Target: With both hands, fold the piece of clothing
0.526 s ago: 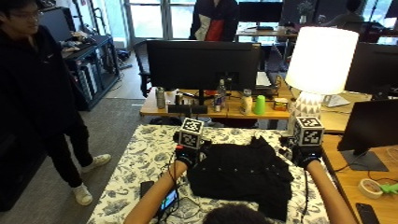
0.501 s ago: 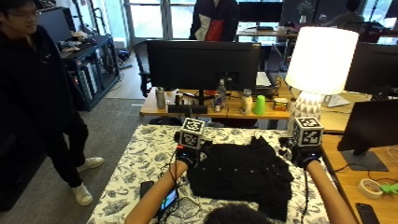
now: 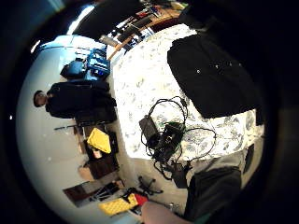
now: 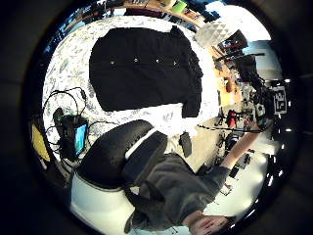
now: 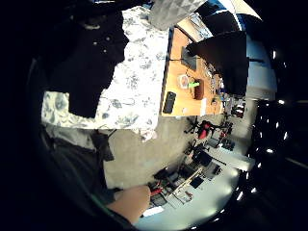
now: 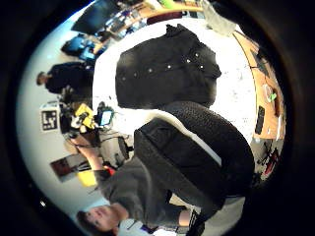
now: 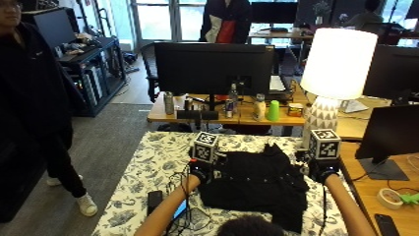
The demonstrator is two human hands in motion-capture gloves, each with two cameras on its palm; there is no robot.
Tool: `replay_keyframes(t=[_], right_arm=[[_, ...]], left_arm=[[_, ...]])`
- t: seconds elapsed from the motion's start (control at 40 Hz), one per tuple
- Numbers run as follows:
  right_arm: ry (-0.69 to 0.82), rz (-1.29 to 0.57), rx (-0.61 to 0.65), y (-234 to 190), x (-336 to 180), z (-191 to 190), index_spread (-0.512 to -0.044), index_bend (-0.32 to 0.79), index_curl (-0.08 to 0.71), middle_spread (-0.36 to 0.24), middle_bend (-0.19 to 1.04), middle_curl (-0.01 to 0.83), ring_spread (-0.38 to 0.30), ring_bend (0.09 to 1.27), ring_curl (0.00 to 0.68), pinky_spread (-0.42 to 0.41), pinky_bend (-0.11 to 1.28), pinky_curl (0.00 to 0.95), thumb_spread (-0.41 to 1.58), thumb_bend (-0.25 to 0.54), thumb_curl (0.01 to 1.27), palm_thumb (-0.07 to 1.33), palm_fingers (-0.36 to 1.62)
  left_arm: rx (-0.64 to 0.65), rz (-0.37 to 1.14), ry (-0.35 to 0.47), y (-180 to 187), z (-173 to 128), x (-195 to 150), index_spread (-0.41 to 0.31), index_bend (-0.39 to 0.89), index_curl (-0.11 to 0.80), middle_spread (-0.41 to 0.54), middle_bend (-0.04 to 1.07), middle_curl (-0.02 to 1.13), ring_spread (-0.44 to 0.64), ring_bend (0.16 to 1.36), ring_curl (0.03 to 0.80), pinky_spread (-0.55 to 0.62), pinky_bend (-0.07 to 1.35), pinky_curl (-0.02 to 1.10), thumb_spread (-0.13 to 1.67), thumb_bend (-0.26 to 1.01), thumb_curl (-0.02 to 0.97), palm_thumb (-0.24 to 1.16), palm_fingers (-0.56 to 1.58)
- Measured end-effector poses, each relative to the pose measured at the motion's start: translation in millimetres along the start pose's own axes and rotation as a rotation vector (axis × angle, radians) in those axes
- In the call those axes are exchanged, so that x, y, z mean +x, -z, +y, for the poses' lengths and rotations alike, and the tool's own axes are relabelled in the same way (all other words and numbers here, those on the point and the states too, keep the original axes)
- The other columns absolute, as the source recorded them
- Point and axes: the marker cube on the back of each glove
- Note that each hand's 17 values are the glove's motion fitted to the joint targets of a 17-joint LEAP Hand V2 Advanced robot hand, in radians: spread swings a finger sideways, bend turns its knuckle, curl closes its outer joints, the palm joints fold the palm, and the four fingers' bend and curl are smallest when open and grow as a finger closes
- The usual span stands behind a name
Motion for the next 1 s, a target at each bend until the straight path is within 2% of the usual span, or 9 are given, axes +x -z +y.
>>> replay_keyframes(t=[0.18, 0.28, 0.43, 0.63, 0.7, 0.78, 0.85, 1.0], right_arm=[[-0.005, -0.003, -0.019, -8.8, 2.8, -2.3, -0.327, 0.09, 0.147, -0.026, 0.24, 0.284, 0.026, 0.50, 0.287, 0.184, 0.54, 0.306, 1.16, 0.037, 0.11, 0.22, 0.41], [-0.005, -0.001, -0.037, -16.3, 4.8, -4.6, -0.331, 0.09, 0.150, -0.024, 0.24, 0.299, 0.028, 0.51, 0.296, 0.187, 0.55, 0.313, 1.18, 0.021, 0.12, 0.22, 0.40], [0.000, -0.003, -0.057, -27.4, 6.7, -6.0, -0.333, 0.10, 0.156, -0.023, 0.24, 0.320, 0.028, 0.51, 0.306, 0.190, 0.55, 0.322, 1.20, -0.003, 0.13, 0.23, 0.39], [-0.012, -0.006, -0.093, -47.5, 13.0, -13.9, -0.331, 0.11, 0.166, -0.022, 0.24, 0.338, 0.029, 0.51, 0.315, 0.192, 0.55, 0.331, 1.20, -0.014, 0.14, 0.23, 0.39], [-0.015, -0.002, -0.109, -55.0, 14.5, -17.2, -0.331, 0.11, 0.169, -0.022, 0.24, 0.344, 0.032, 0.51, 0.317, 0.192, 0.55, 0.333, 1.20, -0.015, 0.15, 0.23, 0.39], [-0.010, -0.008, -0.111, -61.7, 15.1, -20.3, -0.331, 0.11, 0.172, -0.022, 0.24, 0.348, 0.034, 0.51, 0.320, 0.192, 0.55, 0.335, 1.21, -0.015, 0.15, 0.22, 0.39], [-0.007, -0.011, -0.116, -68.3, 16.3, -21.8, -0.330, 0.11, 0.177, -0.022, 0.23, 0.353, 0.037, 0.50, 0.322, 0.192, 0.55, 0.337, 1.21, -0.015, 0.16, 0.22, 0.39], [-0.006, -0.008, -0.148, -81.1, 18.9, -20.4, -0.330, 0.11, 0.185, -0.016, 0.23, 0.360, 0.041, 0.50, 0.326, 0.192, 0.54, 0.341, 1.21, -0.016, 0.16, 0.22, 0.39]], left_arm=[[-0.050, 0.025, -0.045, -36.9, -19.5, 12.8, 0.081, 0.01, -0.012, 0.295, 0.19, 0.20, 0.31, 0.84, 0.299, 0.34, 0.82, 0.33, 0.91, -0.02, 0.170, 0.10, -0.12], [-0.077, 0.010, -0.044, -55.3, -23.8, 20.9, 0.079, 0.04, -0.002, 0.307, 0.18, 0.20, 0.32, 0.85, 0.300, 0.34, 0.82, 0.34, 0.91, -0.02, 0.191, 0.12, -0.12], [-0.231, 0.017, -0.108, -89.3, -27.7, 35.6, 0.058, 0.12, 0.036, 0.306, 0.16, 0.21, 0.33, 0.82, 0.292, 0.33, 0.81, 0.34, 0.90, -0.02, 0.218, 0.15, -0.08], [-0.351, 0.000, -0.162, -139.8, -33.0, 50.8, 0.037, 0.13, 0.086, 0.303, 0.14, 0.20, 0.32, 0.78, 0.281, 0.31, 0.82, 0.34, 0.89, -0.02, 0.241, 0.17, -0.04], [-0.493, -0.053, -0.143, -141.1, -7.5, 54.4, 0.031, 0.12, 0.097, 0.297, 0.15, 0.20, 0.32, 0.78, 0.282, 0.30, 0.84, 0.35, 0.89, -0.02, 0.248, 0.18, -0.02], [-0.596, -0.119, -0.067, -131.9, 23.8, 54.5, 0.027, 0.11, 0.106, 0.286, 0.16, 0.21, 0.30, 0.78, 0.282, 0.29, 0.86, 0.35, 0.90, -0.02, 0.256, 0.20, 0.00], [-0.630, -0.148, 0.023, -135.1, 32.2, 51.0, 0.025, 0.09, 0.106, 0.264, 0.19, 0.22, 0.28, 0.80, 0.288, 0.27, 0.86, 0.35, 0.90, -0.02, 0.261, 0.22, 0.04], [-0.680, -0.122, 0.019, -145.2, 38.5, 50.3, 0.003, 0.12, 0.129, 0.140, 0.27, 0.26, 0.13, 0.81, 0.287, 0.17, 0.79, 0.33, 0.97, 0.01, 0.274, 0.31, 0.24]])
